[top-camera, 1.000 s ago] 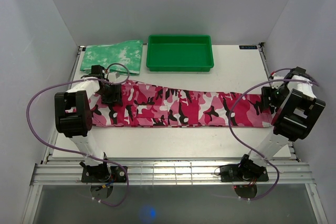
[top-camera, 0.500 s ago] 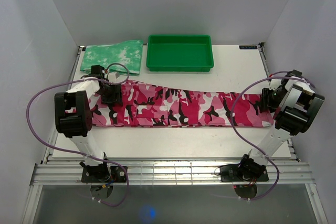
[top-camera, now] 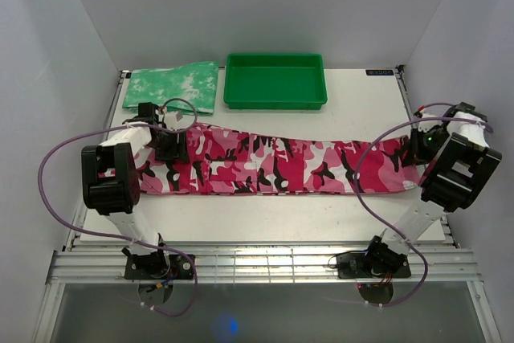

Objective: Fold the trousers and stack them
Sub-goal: Fold the trousers

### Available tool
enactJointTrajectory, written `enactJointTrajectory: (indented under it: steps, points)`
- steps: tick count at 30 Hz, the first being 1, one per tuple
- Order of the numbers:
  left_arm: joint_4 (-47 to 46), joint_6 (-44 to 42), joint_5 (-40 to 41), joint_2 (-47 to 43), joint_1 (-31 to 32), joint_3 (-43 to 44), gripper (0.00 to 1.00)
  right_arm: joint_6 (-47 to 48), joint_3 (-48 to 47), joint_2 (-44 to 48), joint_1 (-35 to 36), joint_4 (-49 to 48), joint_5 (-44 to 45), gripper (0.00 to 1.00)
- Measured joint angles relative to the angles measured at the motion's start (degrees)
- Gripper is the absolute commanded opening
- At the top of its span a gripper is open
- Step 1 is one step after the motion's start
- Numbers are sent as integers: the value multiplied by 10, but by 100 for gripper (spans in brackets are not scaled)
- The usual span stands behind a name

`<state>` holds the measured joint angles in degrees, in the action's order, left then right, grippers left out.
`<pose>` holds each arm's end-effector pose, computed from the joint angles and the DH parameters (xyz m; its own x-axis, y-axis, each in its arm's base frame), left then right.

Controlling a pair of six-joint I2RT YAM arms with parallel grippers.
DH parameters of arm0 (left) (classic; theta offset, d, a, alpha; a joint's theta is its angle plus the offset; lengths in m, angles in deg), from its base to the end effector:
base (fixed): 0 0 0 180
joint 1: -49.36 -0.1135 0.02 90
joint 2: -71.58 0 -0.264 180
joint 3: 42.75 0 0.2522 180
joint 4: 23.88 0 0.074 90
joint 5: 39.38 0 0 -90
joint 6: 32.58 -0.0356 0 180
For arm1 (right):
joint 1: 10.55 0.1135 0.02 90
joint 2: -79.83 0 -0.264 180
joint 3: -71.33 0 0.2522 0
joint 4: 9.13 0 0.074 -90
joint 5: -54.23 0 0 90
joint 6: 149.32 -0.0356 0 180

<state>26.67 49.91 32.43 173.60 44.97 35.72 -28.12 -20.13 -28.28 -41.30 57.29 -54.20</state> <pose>0.3356 0.0146 0.1672 -0.9491 0.0517 -0.3108 0.1378 0.9552 -0.2618 0.3123 -0.1727 0.1852 -0.9640 0.0017 -0.2658 -0.0551 0.9770 0.2059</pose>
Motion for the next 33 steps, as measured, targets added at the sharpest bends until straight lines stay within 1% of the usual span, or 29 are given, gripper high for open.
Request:
enactJointTrajectory:
  steps: [4, 6, 7, 10, 12, 14, 17, 20, 23, 24, 26, 30, 33]
  points:
    - [-13, 1, -23, -31, 1, -33, 78, 22, -95, 28, -20, 63, -32, 8]
    - [-12, 5, -25, -58, 4, -56, 85, 32, -131, 46, -23, 81, -50, 8]
    - [-10, 7, -25, -71, 5, -63, 86, 36, -145, 57, -25, 88, -63, 8]
    - [-6, 13, -26, -111, 7, -70, 86, 38, -154, 90, -17, 106, -104, 8]
    - [-5, 13, -25, -134, 7, -69, 86, 30, -137, 109, 7, 108, -134, 8]
    - [1, 10, -25, -146, 7, -67, 87, 10, -108, 125, 52, 102, -160, 8]
    - [10, 3, -22, -150, 7, -66, 86, -29, -86, 131, 144, 89, -203, 8]
    - [19, 0, -19, -152, 7, -66, 87, -82, -79, 133, 236, 46, -239, 8]
    - [25, 0, -19, -159, 7, -68, 87, -147, -69, 137, 315, -9, -262, 8]
    - [26, 1, -19, -161, 7, -69, 89, -170, -65, 138, 342, -28, -266, 8]
    - [31, 2, -19, -163, 7, -69, 97, -216, -53, 138, 383, -76, -269, 8]
    - [43, 8, -20, -163, 1, -70, 98, -325, -23, 127, 464, -179, -263, 8]
    - [47, 13, -20, -164, -5, -73, 98, -388, -22, 95, 513, -248, -247, 8]
